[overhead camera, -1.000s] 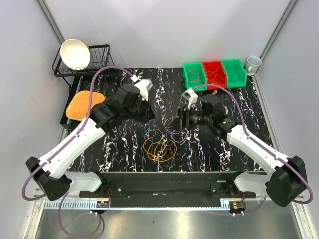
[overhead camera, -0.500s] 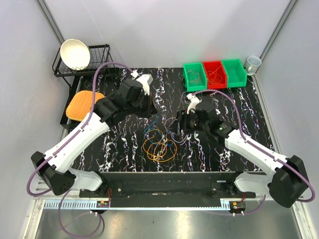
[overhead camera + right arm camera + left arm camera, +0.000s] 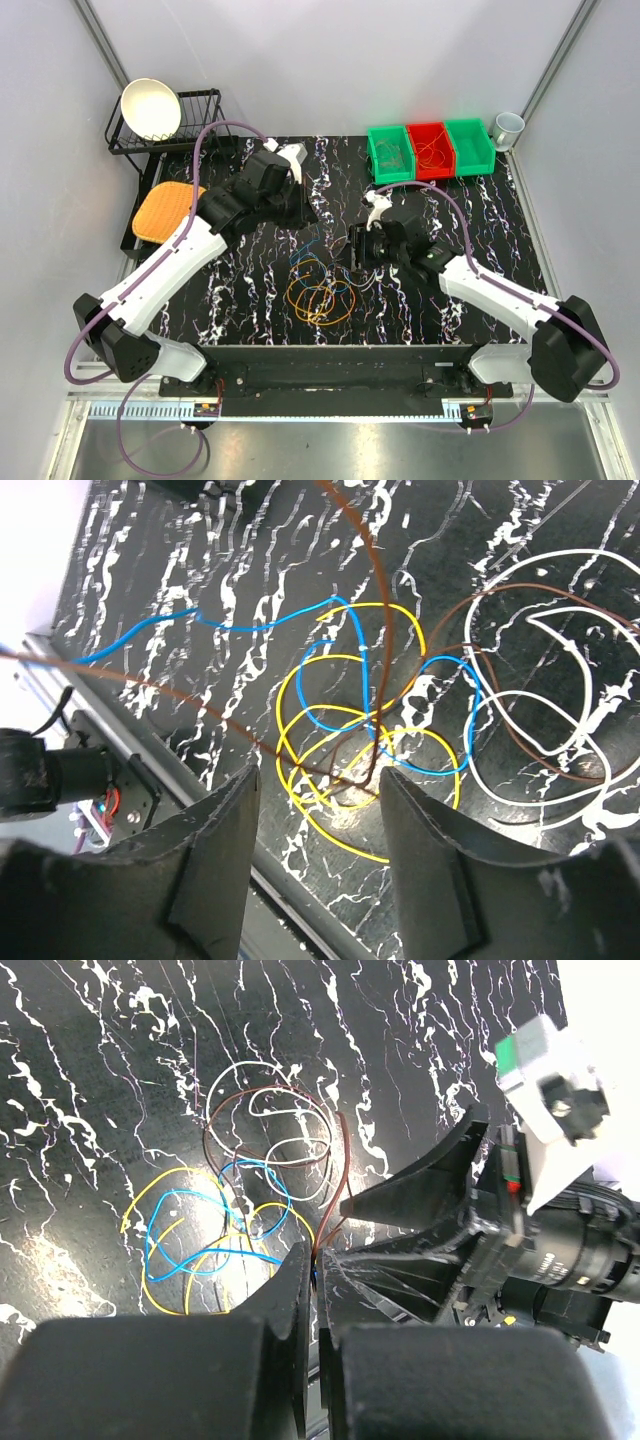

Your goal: Untangle the cables

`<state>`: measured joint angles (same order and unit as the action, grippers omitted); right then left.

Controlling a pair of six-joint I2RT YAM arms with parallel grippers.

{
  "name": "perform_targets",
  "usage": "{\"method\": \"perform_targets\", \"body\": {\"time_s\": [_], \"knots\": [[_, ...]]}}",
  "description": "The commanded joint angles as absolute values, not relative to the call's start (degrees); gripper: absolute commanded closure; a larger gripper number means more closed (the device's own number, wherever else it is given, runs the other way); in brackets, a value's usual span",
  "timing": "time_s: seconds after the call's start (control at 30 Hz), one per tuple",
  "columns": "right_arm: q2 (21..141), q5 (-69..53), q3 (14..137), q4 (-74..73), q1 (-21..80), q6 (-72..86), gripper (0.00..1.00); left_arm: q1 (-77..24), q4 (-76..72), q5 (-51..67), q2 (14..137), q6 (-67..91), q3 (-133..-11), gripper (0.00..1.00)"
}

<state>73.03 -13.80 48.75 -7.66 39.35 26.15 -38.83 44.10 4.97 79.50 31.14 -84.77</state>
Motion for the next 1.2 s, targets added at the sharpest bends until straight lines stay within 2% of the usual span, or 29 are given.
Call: {"method": "perform_targets", "body": {"time_s": [0.0, 0.2, 0.27, 0.33, 0.5, 0.53, 0.57, 0.63, 0.67, 0.7, 0.73, 0.77, 0.83, 0.93, 1.17], "knots": [[74.53, -11.08, 51.59, -5.01, 39.82, 26.10, 0.45, -38.58, 42.01, 7.03, 79.37, 31.73, -87.54, 1.00], [75.76, -8.88, 52.65, -5.01, 39.90, 26.19, 0.50, -38.50, 41.75, 7.38, 79.37, 31.64, -87.36, 1.00], [75.94, -8.44, 53.00, -5.10, 39.99, 26.28, 0.56, -38.50, 41.75, 7.47, 79.37, 31.64, -87.36, 1.00], [76.46, -8.52, 53.17, -5.01, 39.90, 26.19, 0.67, -38.50, 41.66, 7.47, 79.37, 31.64, -87.19, 1.00], [77.69, -8.88, 53.17, -4.83, 40.08, 26.45, 0.82, -38.41, 41.31, 7.91, 79.37, 31.82, -86.66, 1.00], [77.78, -8.79, 53.17, -4.75, 40.08, 26.46, 0.87, -38.41, 41.13, 7.91, 79.37, 31.82, -86.57, 1.00], [77.87, -8.62, 53.09, -4.75, 40.08, 26.54, 0.97, -38.32, 41.05, 8.08, 79.37, 31.82, -86.57, 1.00], [77.70, -7.82, 53.09, -4.83, 40.08, 26.63, 1.00, -38.32, 40.87, 8.26, 79.02, 31.73, -86.31, 0.87], [77.43, -7.56, 52.91, -4.83, 39.99, 26.63, 1.00, -38.32, 40.70, 7.83, 78.49, 31.64, -85.96, 0.76], [77.17, -7.12, 52.91, -4.83, 39.99, 26.63, 1.00, -38.23, 40.69, 7.47, 78.14, 31.55, -85.70, 0.41], [76.99, -6.86, 53.00, -5.10, 40.08, 26.54, 1.00, -38.23, 40.69, 6.95, 77.09, 31.55, -85.35, 0.28], [76.47, -6.25, 53.17, -5.27, 40.08, 26.37, 1.00, -38.15, 40.69, 5.46, 76.38, 31.55, -84.47, 0.18], [75.85, -5.37, 53.70, -6.32, 40.08, 26.11, 1.00, -37.97, 40.69, 4.14, 74.46, 31.55, -83.41, 0.06], [74.88, -3.26, 54.92, -8.34, 39.99, 25.40, 1.00, -37.36, 40.78, 2.47, 72.17, 31.46, -81.13, 0.01], [72.95, 1.57, 60.37, -12.74, 39.81, 23.03, 1.00, -36.74, 42.62, -2.46, 67.42, 31.11, -75.06, 0.01]]}}
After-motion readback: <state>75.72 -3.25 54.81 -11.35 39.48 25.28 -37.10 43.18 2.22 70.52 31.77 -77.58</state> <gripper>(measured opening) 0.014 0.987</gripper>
